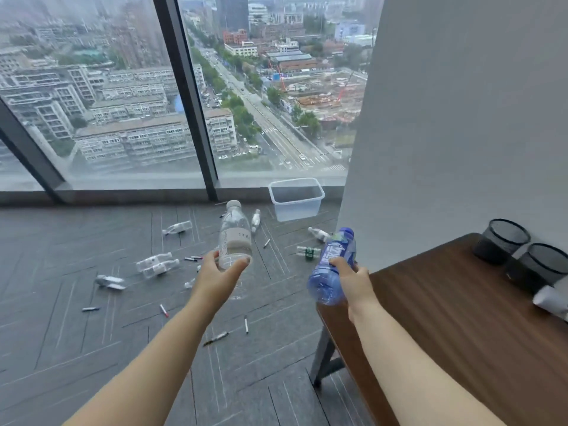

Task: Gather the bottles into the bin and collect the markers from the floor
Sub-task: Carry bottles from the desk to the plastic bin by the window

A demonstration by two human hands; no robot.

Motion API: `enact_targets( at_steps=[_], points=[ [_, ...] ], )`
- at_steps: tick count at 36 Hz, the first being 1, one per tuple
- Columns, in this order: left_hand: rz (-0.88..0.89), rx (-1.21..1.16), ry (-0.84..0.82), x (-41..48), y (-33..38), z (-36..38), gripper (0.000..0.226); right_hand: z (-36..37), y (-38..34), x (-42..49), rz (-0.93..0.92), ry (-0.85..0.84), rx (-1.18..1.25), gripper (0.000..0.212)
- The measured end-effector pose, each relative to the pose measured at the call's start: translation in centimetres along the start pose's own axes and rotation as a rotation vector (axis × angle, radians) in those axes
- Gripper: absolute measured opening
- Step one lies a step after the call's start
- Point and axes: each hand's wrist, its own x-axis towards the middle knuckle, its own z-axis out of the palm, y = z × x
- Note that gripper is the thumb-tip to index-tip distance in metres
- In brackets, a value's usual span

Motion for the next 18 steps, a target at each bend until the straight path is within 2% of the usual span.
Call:
enact_targets(
  at_steps=[6, 9, 12, 14, 16, 18],
  points=[
    [-0.004, 0.008, -0.055, 9.4, 1.7, -5.3, 0.069, 8.8, -0.1, 4.0, 0.081, 0.023, 0.037, 0.08],
    [0.004, -0.002, -0.081, 14.0, 2.8, -6.1, 0.069, 11.7, -1.4, 7.2, 0.074, 0.041, 0.06, 0.071],
    [0.003, -0.001, -0.097, 18.3, 3.8, -5.6, 0.07, 13.8, -2.8, 11.1, 0.08, 0.082, 0.07, 0.09],
    [-0.014, -0.002, -0.108, 21.4, 4.5, -4.6, 0.072, 15.0, -3.8, 13.6, 0.092, 0.082, 0.069, 0.078],
    [-0.035, -0.009, -0.128, 24.8, 5.4, -3.5, 0.072, 16.2, -5.2, 16.3, 0.1, 0.081, 0.06, 0.05],
    [-0.045, -0.022, -0.136, 28.7, 6.6, -2.1, 0.07, 17.1, -6.6, 19.9, 0.107, 0.082, 0.031, 0.04]
  ],
)
